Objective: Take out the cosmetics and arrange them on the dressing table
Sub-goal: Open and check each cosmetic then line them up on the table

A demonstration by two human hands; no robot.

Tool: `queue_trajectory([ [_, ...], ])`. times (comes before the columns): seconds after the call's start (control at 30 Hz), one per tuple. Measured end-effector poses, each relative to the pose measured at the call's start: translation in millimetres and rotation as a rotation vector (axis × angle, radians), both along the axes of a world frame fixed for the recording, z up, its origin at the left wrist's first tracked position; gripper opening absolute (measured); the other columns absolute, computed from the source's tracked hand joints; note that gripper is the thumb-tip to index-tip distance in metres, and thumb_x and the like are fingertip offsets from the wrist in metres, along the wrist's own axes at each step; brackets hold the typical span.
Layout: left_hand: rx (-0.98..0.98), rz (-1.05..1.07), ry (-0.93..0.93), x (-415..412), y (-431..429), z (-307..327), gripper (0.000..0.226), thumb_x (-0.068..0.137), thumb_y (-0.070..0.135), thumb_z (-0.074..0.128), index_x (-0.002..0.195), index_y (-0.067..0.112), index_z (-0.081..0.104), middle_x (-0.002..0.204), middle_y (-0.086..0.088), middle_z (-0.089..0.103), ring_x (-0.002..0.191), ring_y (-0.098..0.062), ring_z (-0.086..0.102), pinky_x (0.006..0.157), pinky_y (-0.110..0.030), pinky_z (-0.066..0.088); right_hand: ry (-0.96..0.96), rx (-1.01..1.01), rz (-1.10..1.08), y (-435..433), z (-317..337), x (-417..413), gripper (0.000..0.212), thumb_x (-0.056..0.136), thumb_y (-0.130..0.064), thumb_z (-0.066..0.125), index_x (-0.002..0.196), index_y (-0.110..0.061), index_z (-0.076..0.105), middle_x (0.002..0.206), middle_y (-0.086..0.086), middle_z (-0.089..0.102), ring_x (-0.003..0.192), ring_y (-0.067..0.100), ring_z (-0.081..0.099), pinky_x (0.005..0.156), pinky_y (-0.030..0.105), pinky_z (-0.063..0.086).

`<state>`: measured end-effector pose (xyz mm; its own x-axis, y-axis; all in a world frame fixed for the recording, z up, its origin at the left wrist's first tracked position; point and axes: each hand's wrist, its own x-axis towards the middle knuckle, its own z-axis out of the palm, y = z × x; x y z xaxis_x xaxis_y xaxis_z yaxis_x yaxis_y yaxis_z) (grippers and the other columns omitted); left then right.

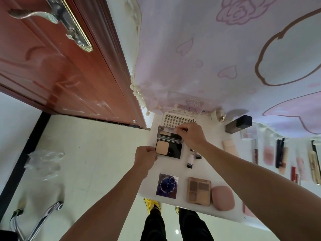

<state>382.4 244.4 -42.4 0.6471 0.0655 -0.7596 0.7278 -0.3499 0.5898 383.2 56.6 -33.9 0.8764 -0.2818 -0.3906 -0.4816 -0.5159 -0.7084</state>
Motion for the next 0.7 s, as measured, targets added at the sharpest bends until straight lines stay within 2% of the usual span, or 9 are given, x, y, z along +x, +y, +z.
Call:
queue_trajectory([
  [0.07,-0.002,-0.015,-0.005,0.1,0.9,-0.4,0.02,0.09,-0.004,0.054,0.082,0.011,0.064,0.087,-0.009,0.064,0.089,-0.029,0.064,0.088,-0.037,0.053,0.031,-0.008,0.025,-3.2,-1.6,1.6,0.018,0.093,-0.031,0.063,0.102,-0.021,0.076,0.093,-0.011,0.068,0.09,0.009,0.061,0.082,0.026,0.048],
  [0.13,-0.004,-0.035,-0.015,-0.8,1.5,-0.8,0.018,0.09,-0.004,0.053,0.085,0.011,0.063,0.098,-0.012,0.064,0.087,-0.025,0.063,0.087,-0.037,0.055,0.048,-0.011,0.036,-6.6,-2.8,1.3,0.017,0.093,-0.036,0.063,0.1,-0.025,0.075,0.087,-0.013,0.067,0.083,0.009,0.06,0.076,0.027,0.048],
  [0.2,0.003,-0.053,-0.03,-1.8,2.4,-1.2,0.017,0.091,-0.003,0.054,0.098,0.008,0.065,0.108,-0.012,0.063,0.087,-0.024,0.062,0.085,-0.036,0.057,0.052,-0.005,0.026,-8.7,-3.6,0.6,0.017,0.091,-0.04,0.063,0.097,-0.028,0.074,0.08,-0.014,0.064,0.078,0.009,0.059,0.071,0.027,0.046],
  [0.27,0.034,-0.069,-0.04,-1.9,3.6,-2.3,0.022,0.091,-0.001,0.055,0.11,0.005,0.065,0.112,-0.012,0.063,0.087,-0.023,0.062,0.083,-0.036,0.058,0.053,-0.006,0.008,-9.9,-2.3,0.4,0.021,0.091,-0.043,0.063,0.099,-0.028,0.074,0.081,-0.012,0.066,0.079,0.011,0.061,0.073,0.028,0.049],
  [0.4,0.106,-0.119,-0.051,-4.2,10.0,-2.9,0.032,0.092,0.003,0.054,0.123,0.005,0.06,0.114,-0.012,0.064,0.086,-0.024,0.064,0.08,-0.037,0.059,0.018,-0.08,-0.036,-10.9,8.5,-5.3,0.026,0.092,-0.044,0.06,0.107,-0.025,0.071,0.089,-0.01,0.068,0.082,0.009,0.061,0.075,0.028,0.051],
  [0.5,0.152,-0.15,-0.045,-9.8,17.5,-2.3,0.032,0.091,0.004,0.054,0.122,0.006,0.06,0.107,-0.012,0.066,0.081,-0.023,0.065,0.078,-0.038,0.059,-0.035,-0.181,-0.001,-6.3,20.2,-22.9,0.022,0.093,-0.041,0.056,0.098,-0.026,0.07,0.093,-0.011,0.068,0.082,0.008,0.061,0.074,0.03,0.053],
  [0.57,0.165,-0.158,-0.032,-15.2,22.2,-0.8,0.029,0.091,0.005,0.055,0.119,0.006,0.062,0.102,-0.011,0.066,0.082,-0.024,0.065,0.075,-0.036,0.059,-0.06,-0.244,0.08,1.2,27.5,-42.9,0.019,0.094,-0.04,0.056,0.095,-0.026,0.068,0.091,-0.011,0.066,0.08,0.006,0.06,0.071,0.026,0.052],
  [0.63,0.175,-0.174,-0.019,-21.3,27.8,0.1,0.026,0.091,0.007,0.055,0.116,0.007,0.063,0.098,-0.011,0.066,0.082,-0.026,0.066,0.072,-0.036,0.059,-0.049,-0.276,0.194,12.7,33.7,-66.4,0.02,0.095,-0.042,0.056,0.104,-0.026,0.066,0.095,-0.012,0.063,0.083,0.003,0.058,0.073,0.021,0.048],
  [0.7,0.186,-0.19,-0.007,-27.8,34.2,0.0,0.024,0.09,0.009,0.055,0.112,0.009,0.064,0.097,-0.011,0.067,0.082,-0.027,0.067,0.071,-0.036,0.059,-0.001,-0.291,0.321,26.7,34.7,-91.2,0.033,0.094,-0.046,0.055,0.12,-0.027,0.062,0.111,-0.012,0.06,0.098,0.004,0.055,0.086,0.025,0.048],
])
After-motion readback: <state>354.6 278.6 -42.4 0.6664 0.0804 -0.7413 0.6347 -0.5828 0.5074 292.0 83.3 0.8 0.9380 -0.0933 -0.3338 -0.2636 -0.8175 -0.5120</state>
